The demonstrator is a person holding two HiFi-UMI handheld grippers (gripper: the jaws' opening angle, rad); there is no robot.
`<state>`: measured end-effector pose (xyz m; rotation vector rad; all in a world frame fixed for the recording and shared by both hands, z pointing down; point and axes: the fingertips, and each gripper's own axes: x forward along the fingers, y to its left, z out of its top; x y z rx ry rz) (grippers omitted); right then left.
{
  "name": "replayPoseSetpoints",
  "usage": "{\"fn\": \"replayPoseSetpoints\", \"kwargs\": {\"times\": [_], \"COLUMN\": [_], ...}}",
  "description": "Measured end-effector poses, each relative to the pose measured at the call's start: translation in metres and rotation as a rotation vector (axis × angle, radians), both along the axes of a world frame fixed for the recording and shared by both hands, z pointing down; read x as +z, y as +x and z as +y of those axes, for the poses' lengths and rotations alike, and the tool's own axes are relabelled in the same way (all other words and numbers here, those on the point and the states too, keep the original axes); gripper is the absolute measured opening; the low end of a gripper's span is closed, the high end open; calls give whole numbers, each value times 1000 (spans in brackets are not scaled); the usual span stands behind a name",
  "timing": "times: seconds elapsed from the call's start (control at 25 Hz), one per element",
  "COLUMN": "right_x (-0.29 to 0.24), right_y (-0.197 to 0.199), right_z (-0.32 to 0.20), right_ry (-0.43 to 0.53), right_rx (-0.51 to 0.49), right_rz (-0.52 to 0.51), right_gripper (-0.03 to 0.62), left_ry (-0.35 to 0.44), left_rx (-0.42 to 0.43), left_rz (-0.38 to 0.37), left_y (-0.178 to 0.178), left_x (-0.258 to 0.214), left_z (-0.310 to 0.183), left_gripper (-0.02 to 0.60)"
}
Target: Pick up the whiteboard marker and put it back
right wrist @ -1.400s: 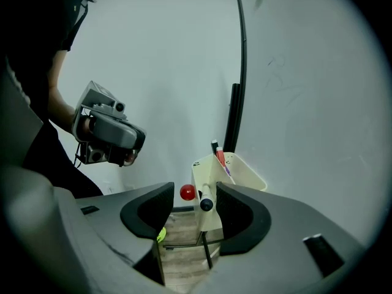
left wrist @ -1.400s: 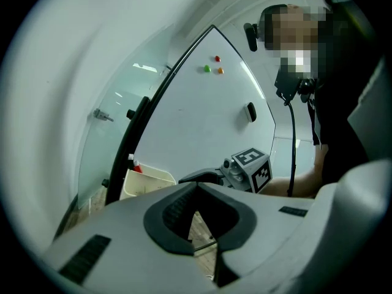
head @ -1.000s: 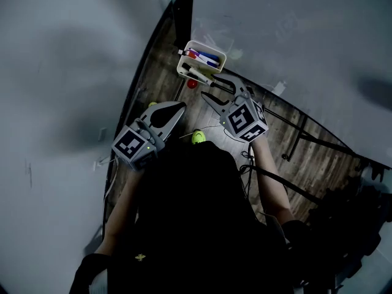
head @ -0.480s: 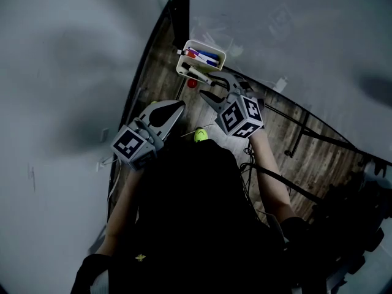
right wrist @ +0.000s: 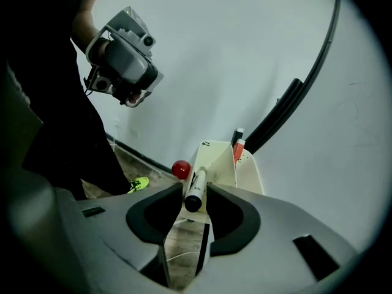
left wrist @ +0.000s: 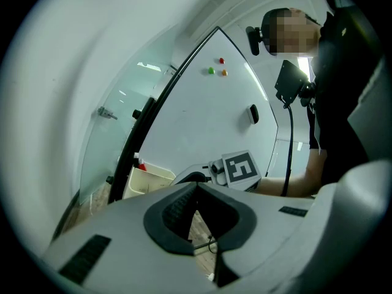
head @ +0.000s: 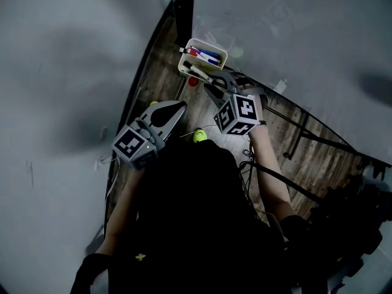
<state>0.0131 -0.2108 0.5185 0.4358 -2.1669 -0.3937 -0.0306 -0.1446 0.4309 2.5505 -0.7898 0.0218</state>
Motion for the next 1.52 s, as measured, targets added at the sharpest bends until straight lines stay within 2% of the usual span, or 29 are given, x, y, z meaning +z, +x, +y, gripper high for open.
{"fn": "replayPoseSetpoints", "kwargs": {"times": [0.12, 0.72, 1.36, 1.52], "right_x": [1, -12, -34, -43], "right_y": [0, 8, 9, 9], "right_z": [1, 5, 14, 16], "right_ry": [-2, -5, 32, 32], "right_rx": [-14, 30, 56, 76], "right_rz": [13, -41, -123, -172], "right_gripper": [112, 89, 84, 83], "left_ry": [2, 21, 53, 58], "left_rx": [2, -6, -5, -2], "left_rz": [7, 18, 25, 17], "left_y": [1, -3, 1, 2], "left_x": [-2, -8, -13, -14], "left_z": [1, 8, 15, 16], "left_gripper": [25, 25, 25, 25]}}
